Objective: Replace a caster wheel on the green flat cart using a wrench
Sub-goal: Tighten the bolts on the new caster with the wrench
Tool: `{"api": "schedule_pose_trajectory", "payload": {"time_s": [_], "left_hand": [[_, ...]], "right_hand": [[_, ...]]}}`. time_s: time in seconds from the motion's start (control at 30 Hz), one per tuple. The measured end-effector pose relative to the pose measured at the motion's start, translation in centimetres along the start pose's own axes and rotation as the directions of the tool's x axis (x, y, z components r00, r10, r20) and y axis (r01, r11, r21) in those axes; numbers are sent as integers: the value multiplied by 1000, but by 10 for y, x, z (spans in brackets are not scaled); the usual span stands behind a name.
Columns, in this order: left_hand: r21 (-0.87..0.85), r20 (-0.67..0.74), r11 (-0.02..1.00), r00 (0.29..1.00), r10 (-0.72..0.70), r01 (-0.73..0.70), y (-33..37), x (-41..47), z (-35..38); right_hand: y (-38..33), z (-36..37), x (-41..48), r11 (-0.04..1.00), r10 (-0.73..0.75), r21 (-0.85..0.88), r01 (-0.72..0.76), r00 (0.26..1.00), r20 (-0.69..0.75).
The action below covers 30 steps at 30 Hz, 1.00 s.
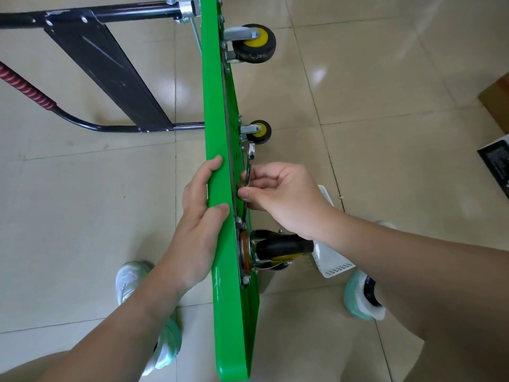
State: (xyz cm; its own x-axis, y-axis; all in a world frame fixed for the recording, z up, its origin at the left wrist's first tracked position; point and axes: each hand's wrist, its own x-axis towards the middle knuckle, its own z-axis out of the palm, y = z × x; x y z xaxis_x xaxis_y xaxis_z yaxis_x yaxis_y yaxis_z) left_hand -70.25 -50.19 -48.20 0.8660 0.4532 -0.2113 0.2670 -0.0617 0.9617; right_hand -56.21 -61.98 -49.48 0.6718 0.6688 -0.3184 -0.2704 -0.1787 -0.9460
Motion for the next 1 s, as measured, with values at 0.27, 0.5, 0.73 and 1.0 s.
{"api": "schedule_pose_trajectory", "payload": {"time_s": [0.27,0.5,0.73,1.0], "left_hand": [[-3,5,1000,1000,7,-7,-1,0,-1],[-6,19,1000,1000,17,-17,-1,2,-1],[18,29,999,999,27,-28,1,2,-2],[26,40,998,998,51,-52,2,1,-1]], "right_hand": [[2,4,8,998,47,39,-47,999,22],[-3,2,17,993,2,-120,2,1000,29],[-11,1,24,981,-93,-167,100,995,47],[-2,0,51,989,131,-72,-131,991,-2]]}}
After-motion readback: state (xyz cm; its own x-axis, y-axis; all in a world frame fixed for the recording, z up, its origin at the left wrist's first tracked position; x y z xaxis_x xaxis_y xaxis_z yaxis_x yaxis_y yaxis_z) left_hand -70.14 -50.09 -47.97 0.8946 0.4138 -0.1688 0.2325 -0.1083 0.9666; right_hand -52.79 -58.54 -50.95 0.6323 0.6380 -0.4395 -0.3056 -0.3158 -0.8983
